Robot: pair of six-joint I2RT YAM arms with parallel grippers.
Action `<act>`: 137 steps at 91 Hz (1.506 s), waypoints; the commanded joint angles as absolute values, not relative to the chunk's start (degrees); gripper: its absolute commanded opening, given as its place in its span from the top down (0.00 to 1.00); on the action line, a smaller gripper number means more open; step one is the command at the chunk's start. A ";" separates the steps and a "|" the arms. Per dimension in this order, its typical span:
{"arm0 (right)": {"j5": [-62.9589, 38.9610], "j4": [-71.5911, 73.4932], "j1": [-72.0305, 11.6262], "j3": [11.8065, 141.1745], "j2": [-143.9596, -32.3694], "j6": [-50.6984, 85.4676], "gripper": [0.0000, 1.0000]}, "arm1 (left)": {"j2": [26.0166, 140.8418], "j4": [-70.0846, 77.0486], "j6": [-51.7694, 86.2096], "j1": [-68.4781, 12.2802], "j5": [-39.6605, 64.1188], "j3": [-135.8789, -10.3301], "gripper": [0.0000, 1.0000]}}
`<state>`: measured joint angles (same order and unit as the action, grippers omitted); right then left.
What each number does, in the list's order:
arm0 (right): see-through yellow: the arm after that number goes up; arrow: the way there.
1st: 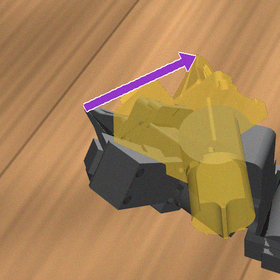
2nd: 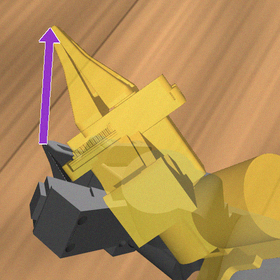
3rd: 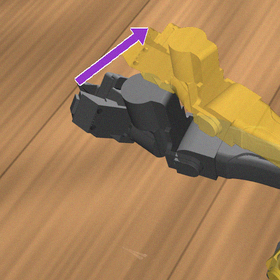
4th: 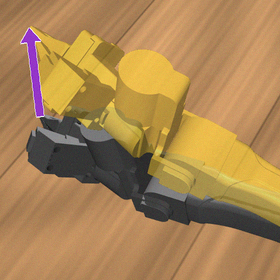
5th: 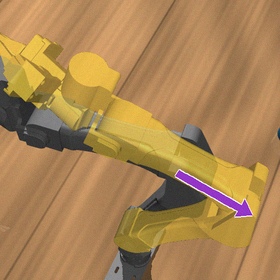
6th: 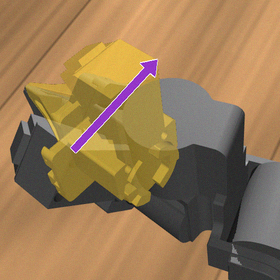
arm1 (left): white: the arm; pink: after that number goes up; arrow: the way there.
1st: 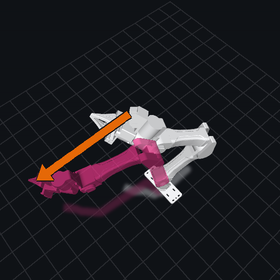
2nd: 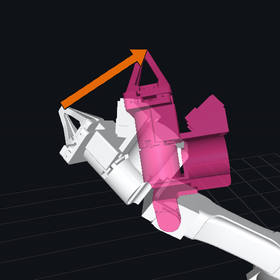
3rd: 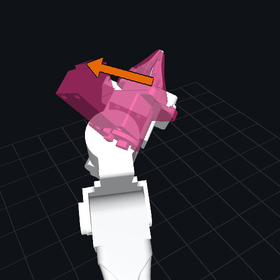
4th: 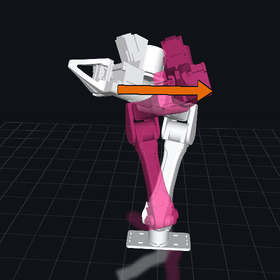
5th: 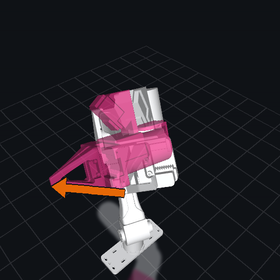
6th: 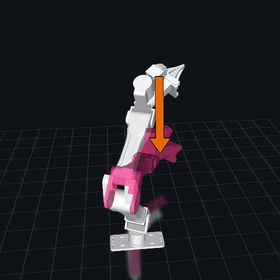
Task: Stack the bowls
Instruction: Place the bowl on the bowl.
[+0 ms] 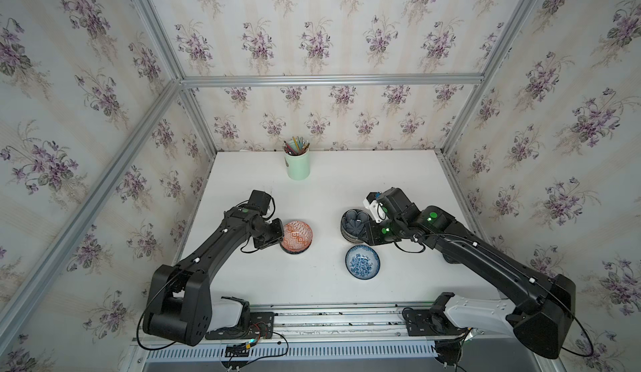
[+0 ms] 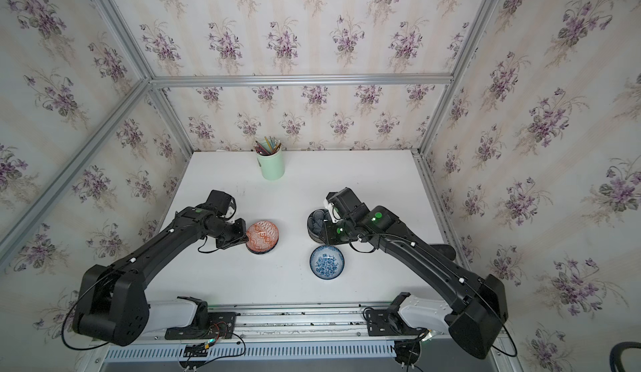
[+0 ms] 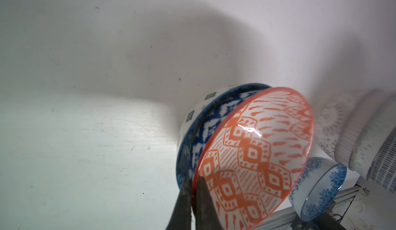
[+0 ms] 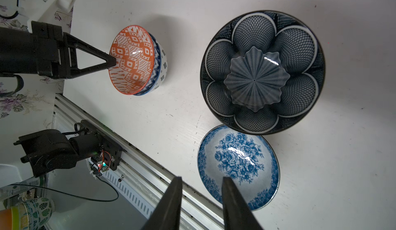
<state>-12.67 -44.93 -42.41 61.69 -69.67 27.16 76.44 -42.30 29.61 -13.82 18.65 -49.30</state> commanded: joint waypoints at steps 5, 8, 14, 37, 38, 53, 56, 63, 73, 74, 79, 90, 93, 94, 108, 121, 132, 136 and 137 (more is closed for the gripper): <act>-12.88 -43.86 -42.45 61.46 -69.52 27.69 0.64 | 76.72 -40.88 28.60 -13.63 19.52 -49.10 1.00; -12.91 -43.86 -42.45 61.43 -69.52 27.69 0.64 | 76.77 -40.76 28.60 -13.65 19.62 -49.13 1.00; -12.84 -43.93 -42.45 61.43 -69.61 27.68 0.64 | 76.98 -40.77 28.42 -13.67 19.54 -49.13 1.00; -13.18 -43.68 -42.45 61.08 -69.83 27.66 0.64 | 77.33 -40.36 28.25 -13.54 19.72 -48.91 1.00; -13.18 -43.68 -42.45 61.13 -69.85 27.67 0.64 | 77.34 -40.35 28.23 -13.58 19.70 -48.89 1.00; -12.75 -43.95 -42.45 61.24 -70.09 27.55 0.64 | 77.52 -40.31 28.18 -13.62 19.62 -48.75 1.00; -12.71 -43.95 -42.45 61.26 -70.27 27.46 0.64 | 77.57 -40.30 28.20 -13.55 19.54 -48.78 1.00; -12.81 -43.99 -42.46 61.19 -70.58 27.44 0.64 | 77.69 -40.30 28.13 -13.59 19.66 -48.75 1.00; -12.92 -43.78 -42.45 61.15 -70.65 27.42 0.64 | 77.74 -40.28 28.04 -13.58 19.68 -48.71 1.00; -12.92 -43.73 -42.45 61.12 -70.66 27.42 0.64 | 77.72 -40.27 28.04 -13.60 19.68 -48.70 1.00; -12.92 -43.71 -42.41 61.06 -70.66 27.42 0.64 | 77.63 -40.27 27.99 -13.57 19.77 -48.61 1.00; -13.09 -43.53 -42.46 61.03 -70.75 27.43 0.64 | 77.56 -40.34 27.99 -13.59 19.99 -48.53 1.00; -13.10 -43.51 -42.45 61.00 -70.75 27.43 0.64 | 77.53 -40.47 28.05 -13.55 19.92 -48.55 1.00; -13.10 -43.51 -42.45 61.00 -70.75 27.43 0.64 | 77.52 -40.50 28.05 -13.59 19.89 -48.58 1.00; -12.48 -43.69 -42.43 60.74 -70.96 27.43 0.64 | 77.44 -40.85 28.01 -13.54 20.01 -48.78 1.00; -12.46 -43.56 -42.45 60.21 -71.00 27.34 0.64 | 77.08 -40.99 28.04 -13.54 20.15 -48.76 0.99; -12.56 -43.41 -42.45 60.19 -70.77 27.50 0.64 | 76.87 -41.03 28.04 -13.54 20.21 -48.86 0.94; -12.52 -43.42 -42.45 60.13 -70.68 27.51 0.64 | 76.72 -41.02 28.04 -13.58 20.21 -48.86 0.92; -12.55 -43.42 -42.45 60.17 -70.67 27.51 0.64 | 76.68 -41.03 28.04 -13.60 20.21 -48.82 0.91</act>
